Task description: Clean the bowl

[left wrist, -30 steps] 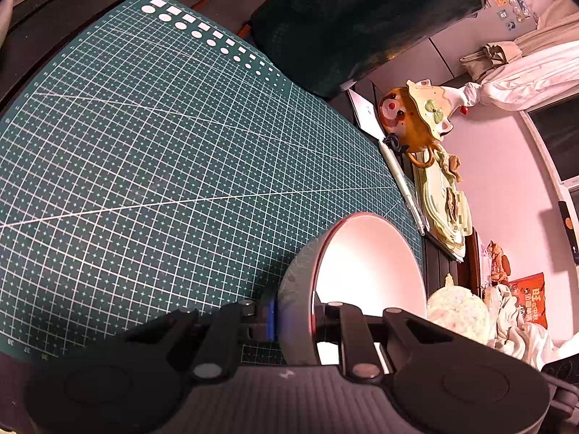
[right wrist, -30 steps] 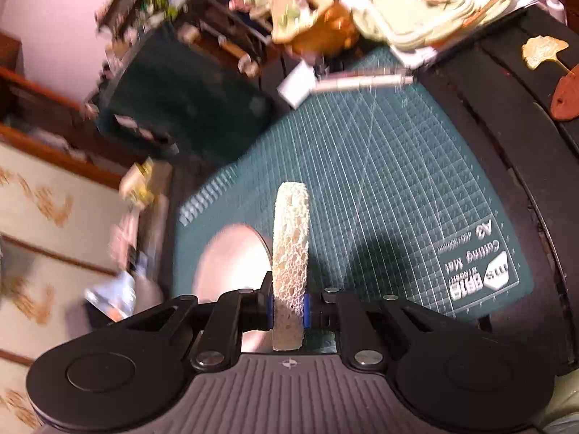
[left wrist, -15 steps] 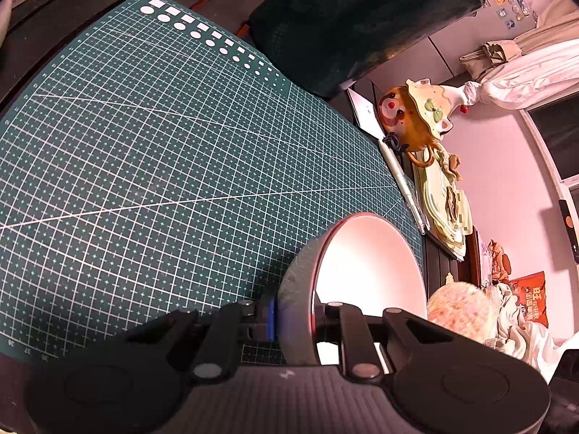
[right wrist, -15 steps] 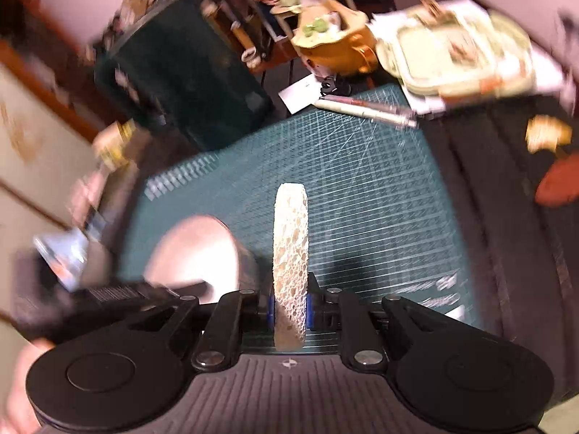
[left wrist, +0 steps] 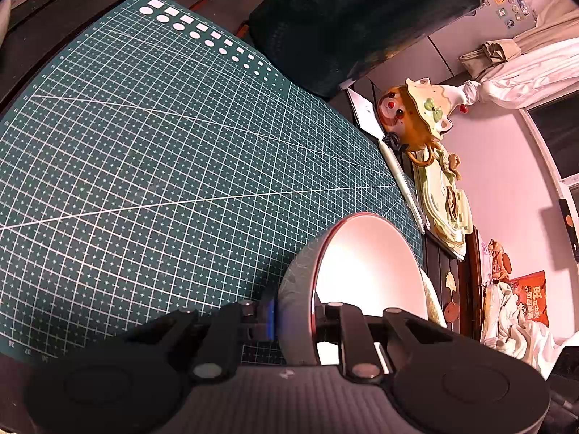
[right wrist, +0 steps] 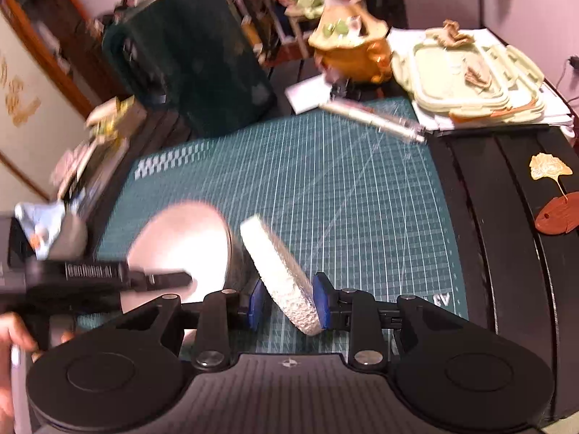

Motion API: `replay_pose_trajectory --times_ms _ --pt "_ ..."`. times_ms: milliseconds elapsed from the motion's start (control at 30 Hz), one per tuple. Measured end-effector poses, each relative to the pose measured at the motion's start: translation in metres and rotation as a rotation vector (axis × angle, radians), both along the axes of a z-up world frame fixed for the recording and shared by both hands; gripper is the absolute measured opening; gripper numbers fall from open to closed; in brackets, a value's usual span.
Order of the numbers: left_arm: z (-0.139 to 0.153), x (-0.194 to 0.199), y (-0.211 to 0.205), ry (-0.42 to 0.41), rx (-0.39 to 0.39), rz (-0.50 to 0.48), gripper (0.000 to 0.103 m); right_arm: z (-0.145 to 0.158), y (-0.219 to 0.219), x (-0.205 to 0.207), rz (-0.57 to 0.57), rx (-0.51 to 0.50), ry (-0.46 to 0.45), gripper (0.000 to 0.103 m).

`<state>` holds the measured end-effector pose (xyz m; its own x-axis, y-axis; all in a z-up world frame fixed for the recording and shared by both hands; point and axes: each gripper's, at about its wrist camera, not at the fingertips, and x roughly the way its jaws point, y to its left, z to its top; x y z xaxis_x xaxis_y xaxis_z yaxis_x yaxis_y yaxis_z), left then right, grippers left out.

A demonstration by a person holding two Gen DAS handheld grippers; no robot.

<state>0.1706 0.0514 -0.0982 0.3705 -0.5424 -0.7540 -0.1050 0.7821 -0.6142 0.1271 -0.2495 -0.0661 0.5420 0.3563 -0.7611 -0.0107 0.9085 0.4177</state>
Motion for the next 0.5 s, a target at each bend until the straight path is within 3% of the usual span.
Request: replay_pose_trajectory --times_ms 167,233,500 --pt "0.001 0.001 -0.001 0.000 0.001 -0.002 0.017 -0.006 -0.006 0.004 -0.071 0.047 -0.020 0.028" --pt "0.001 0.001 -0.001 0.000 -0.001 -0.001 0.017 -0.007 -0.009 0.005 -0.098 0.074 -0.022 0.012" --pt "0.000 0.001 -0.001 -0.001 0.001 -0.003 0.017 0.013 -0.030 -0.002 -0.171 0.264 -0.038 0.011"
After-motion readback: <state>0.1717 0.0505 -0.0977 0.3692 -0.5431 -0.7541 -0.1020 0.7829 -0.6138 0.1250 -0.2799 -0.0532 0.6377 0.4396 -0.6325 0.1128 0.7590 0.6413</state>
